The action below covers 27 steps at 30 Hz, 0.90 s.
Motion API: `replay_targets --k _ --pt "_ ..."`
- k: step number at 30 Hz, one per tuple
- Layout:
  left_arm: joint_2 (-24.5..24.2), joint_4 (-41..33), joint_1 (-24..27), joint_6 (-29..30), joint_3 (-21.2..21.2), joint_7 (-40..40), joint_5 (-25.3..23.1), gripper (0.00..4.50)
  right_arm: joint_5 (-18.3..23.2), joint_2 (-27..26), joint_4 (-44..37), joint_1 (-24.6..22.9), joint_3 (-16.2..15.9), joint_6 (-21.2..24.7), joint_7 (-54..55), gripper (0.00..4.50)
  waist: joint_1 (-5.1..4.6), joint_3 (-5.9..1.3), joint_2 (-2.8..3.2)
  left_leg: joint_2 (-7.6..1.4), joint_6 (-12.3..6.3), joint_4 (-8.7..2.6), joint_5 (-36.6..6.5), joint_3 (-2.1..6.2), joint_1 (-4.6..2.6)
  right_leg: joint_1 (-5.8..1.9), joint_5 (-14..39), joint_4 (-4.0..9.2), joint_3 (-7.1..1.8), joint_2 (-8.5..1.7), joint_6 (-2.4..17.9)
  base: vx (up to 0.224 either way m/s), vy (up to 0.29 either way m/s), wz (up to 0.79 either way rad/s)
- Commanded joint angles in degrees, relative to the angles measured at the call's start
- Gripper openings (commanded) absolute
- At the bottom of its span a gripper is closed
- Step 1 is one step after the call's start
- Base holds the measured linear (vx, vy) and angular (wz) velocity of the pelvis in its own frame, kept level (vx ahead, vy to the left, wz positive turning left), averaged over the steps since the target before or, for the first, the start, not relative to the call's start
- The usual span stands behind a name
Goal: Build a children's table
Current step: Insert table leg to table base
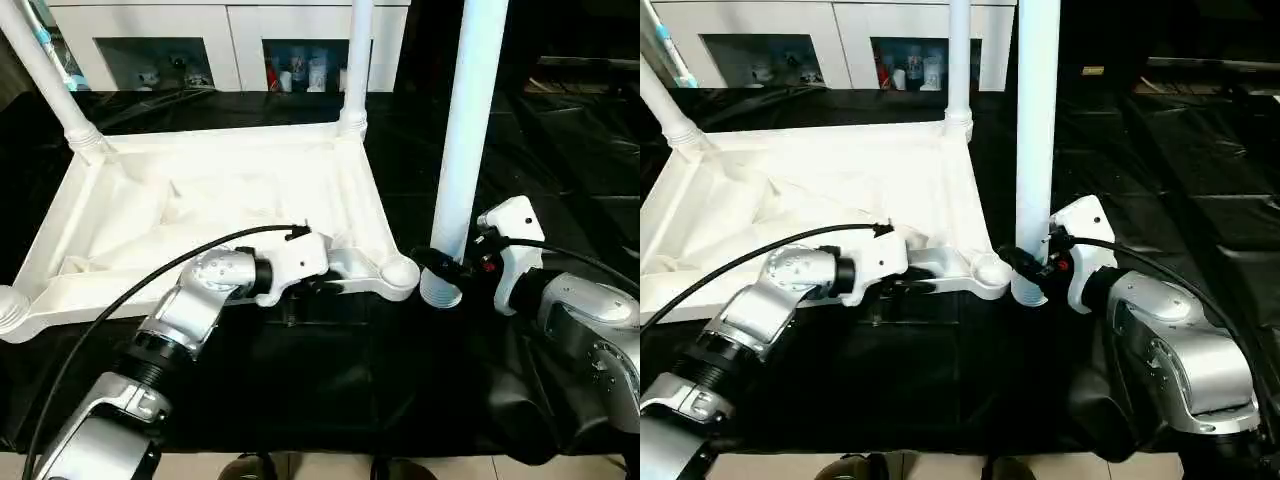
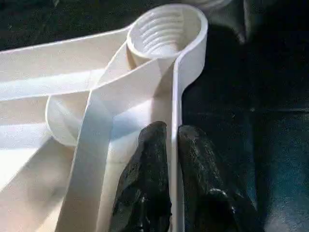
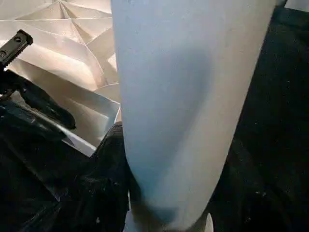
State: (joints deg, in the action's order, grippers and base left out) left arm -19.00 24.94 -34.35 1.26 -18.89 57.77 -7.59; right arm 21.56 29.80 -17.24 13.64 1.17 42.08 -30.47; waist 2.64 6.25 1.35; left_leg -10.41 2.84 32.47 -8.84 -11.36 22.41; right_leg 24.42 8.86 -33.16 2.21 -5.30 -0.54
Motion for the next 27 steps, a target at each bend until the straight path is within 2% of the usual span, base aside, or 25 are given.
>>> replay_targets --k 1,4,6,10,12,15,19,21,22,23,25,27 --pt "-0.24 -0.03 0.14 1.01 -0.57 -0.15 -0.19 0.62 -0.48 -0.19 -0.05 0.49 -0.15 -0.7 0.12 1.86 0.14 -4.19 -0.88 -2.1 -4.04 -3.25 -11.92 0.84 -1.2 -3.04 13.23 3.4 -1.82 -2.27 12.13 0.0 0.0 0.0" --pt "-0.28 -0.2 0.19 1.22 -0.83 0.14 -0.18 0.62 -0.49 -0.19 -0.08 0.44 -0.17 -0.69 0.14 1.86 0.08 -4.24 -0.96 -2.07 -3.94 -3.23 -11.65 0.84 -1.18 -3.04 12.59 3.34 -1.83 -2.24 12.25 0.0 0.0 0.0" --pt "-0.15 0.59 0.08 -0.74 -1.25 -0.34 -0.6 0.62 -0.5 -0.18 -0.11 0.42 -0.17 -0.67 0.16 1.86 0.1 -4.34 -0.89 -2.06 -4.22 -3.14 -11.08 0.83 -1.15 -3.05 11.24 3.24 -1.83 -2.2 12.6 0.0 0.0 0.0" --pt "0.51 1.08 0.01 2.4 -0.81 -0.6 0.12 0.62 -0.52 -0.23 -0.1 0.38 -0.18 -0.72 0.21 1.86 0.21 -4.52 -0.79 -2.07 -4.91 -2.98 -9.62 0.78 -1.18 -3.23 8.13 2.87 -1.83 -2.22 13.68 0.0 0.0 0.0" --pt "0.65 1.46 -0.24 3.18 -0.68 -1.16 -0.16 0.62 -0.5 -0.25 -0.14 0.35 -0.18 -0.7 0.22 1.86 0.22 -4.41 -0.77 -2.03 -5.01 -2.97 -10.02 0.73 -1.16 -3.22 8.59 2.98 -1.82 -2.21 13.9 0.0 0.0 0.0" --pt "0.55 1.43 -0.15 4.51 -0.68 0.12 0.44 0.62 -0.53 -0.27 -0.23 0.26 -0.2 -0.66 0.31 1.86 0.26 -4.32 -0.72 -2.05 -4.39 -3.09 -11.47 0.79 -1.28 -3.14 11.96 3.3 -1.79 -2.27 13.23 0.0 0.0 0.0" --pt "0.49 0.8 0.34 7.1 -0.21 -2.25 -0.43 0.23 -0.46 -0.25 -0.49 0.02 -0.1 -0.53 0.38 1.86 0.11 -4.29 -0.75 -2.07 -3.73 -3.2 -12.4 0.87 -1.29 -3.15 13.0 3.4 -1.77 -2.22 12.75 0.0 0.0 0.0" --pt "-0.12 -0.49 -0.07 13.34 -1.28 -4.21 -3.5 0.17 -0.44 -0.22 -0.56 -0.07 -0.04 -0.51 0.4 1.86 -0.05 -4.32 -0.75 -2.15 -3.57 -3.25 -12.26 0.91 -1.26 -3.23 12.51 3.3 -1.81 -2.24 12.76 0.0 0.0 0.0" --pt "-0.8 -2.47 -0.33 19.78 -2.27 -2.3 -3.82 0.13 -0.42 -0.2 -0.65 -0.18 0.01 -0.5 0.39 1.86 -0.17 -4.35 -0.9 -2.19 -3.69 -3.21 -11.98 0.91 -1.3 -3.26 12.11 3.27 -1.84 -2.27 12.91 0.0 0.0 0.0" --pt "-0.9 -2.67 -0.34 20.1 -2.39 -1.94 -3.76 0.09 -0.42 -0.2 -0.65 -0.19 0.01 -0.5 0.39 1.86 -0.17 -4.19 -0.8 -2.09 -3.66 -3.25 -12.05 0.92 -1.34 -3.19 13.24 3.37 -1.81 -2.32 12.95 0.0 0.0 0.0" --pt "-1.7 -4.13 -0.02 20.15 -3.22 0.74 -3.08 0.04 -0.41 -0.21 -0.69 -0.27 -0.02 -0.51 0.34 1.86 -0.49 -4.22 -1.07 -1.86 -3.47 -3.27 -12.28 1.0 -0.98 -3.54 15.05 3.52 -1.71 -2.36 12.4 0.0 0.0 0.0" --pt "-2.21 -4.44 0.49 17.31 -3.82 1.04 -3.54 0.01 -0.47 -0.21 -0.61 -0.29 -0.11 -0.61 0.28 1.86 -0.59 -4.38 -0.9 -1.89 -3.61 -3.15 -12.05 0.96 -1.15 -3.38 14.66 3.6 -1.74 -2.33 12.32 0.0 0.0 0.0"
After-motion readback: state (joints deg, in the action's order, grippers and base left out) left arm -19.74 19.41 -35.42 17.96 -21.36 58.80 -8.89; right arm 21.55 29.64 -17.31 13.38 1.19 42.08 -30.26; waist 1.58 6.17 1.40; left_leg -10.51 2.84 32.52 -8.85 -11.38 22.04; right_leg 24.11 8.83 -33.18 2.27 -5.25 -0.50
